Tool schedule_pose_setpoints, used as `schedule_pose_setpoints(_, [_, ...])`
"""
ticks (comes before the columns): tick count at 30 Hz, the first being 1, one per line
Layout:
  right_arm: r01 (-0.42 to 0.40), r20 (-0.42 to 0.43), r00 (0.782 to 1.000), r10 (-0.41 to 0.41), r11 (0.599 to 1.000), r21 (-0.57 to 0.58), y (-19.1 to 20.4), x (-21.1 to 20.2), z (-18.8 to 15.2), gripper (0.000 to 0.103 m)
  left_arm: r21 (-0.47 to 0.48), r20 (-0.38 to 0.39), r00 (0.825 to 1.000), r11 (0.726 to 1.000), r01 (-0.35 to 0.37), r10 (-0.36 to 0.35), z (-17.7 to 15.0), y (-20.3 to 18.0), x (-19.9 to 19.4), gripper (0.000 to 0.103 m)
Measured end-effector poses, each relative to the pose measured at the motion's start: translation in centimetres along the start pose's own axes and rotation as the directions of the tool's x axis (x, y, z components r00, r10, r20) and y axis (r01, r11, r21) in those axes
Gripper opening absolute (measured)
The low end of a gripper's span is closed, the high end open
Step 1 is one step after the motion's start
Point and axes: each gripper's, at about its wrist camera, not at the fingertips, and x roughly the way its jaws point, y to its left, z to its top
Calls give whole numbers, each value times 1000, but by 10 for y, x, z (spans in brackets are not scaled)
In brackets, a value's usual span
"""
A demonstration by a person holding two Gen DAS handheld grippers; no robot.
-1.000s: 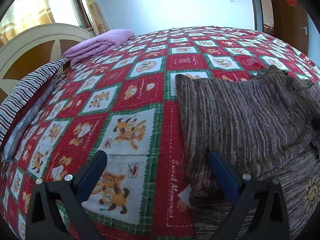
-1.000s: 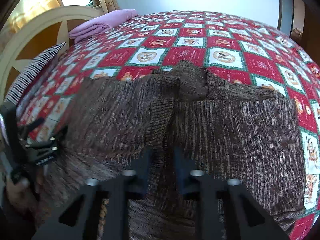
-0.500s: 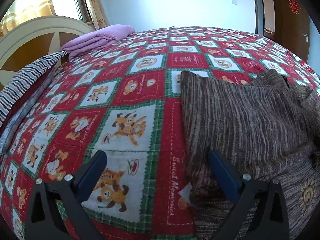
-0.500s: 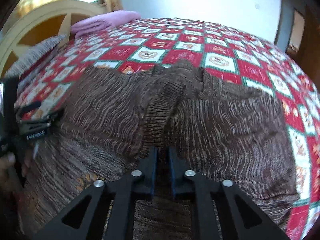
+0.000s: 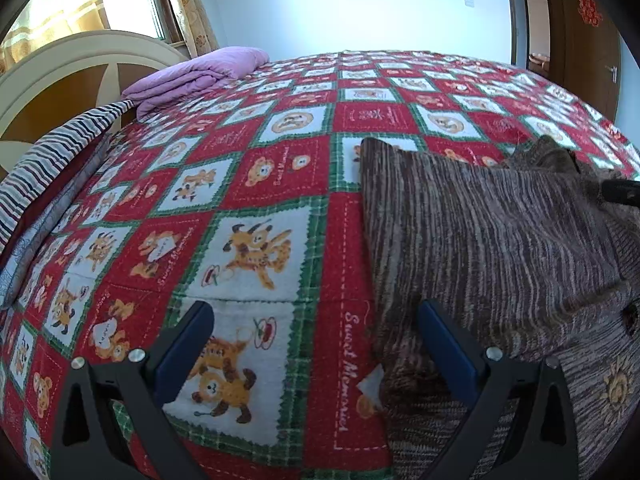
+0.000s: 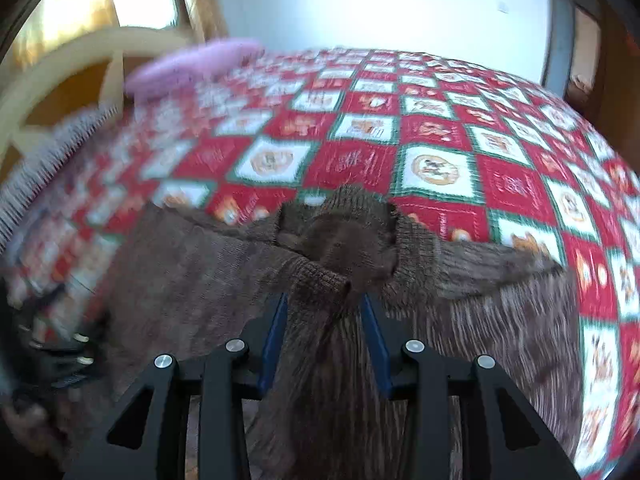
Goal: Fold small clothes
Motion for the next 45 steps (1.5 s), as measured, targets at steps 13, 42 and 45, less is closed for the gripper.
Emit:
schedule_pose_setpoints(13, [19,48,999,-20,999,35,-37,-63,-61,40,-81,-41,997,995,60,-63,-8,16,-2,103])
schedule_pose_setpoints(42, [226,27,968,-248,919,322,-191,-69,-110,45,52,19,987,985,-163,162,4,3,3,103])
schedule_pose_setpoints(45, [193,34,975,-217,921,338,-190,-77,-119,48,45,13,993,992,-120,120,-3,5,-13,103])
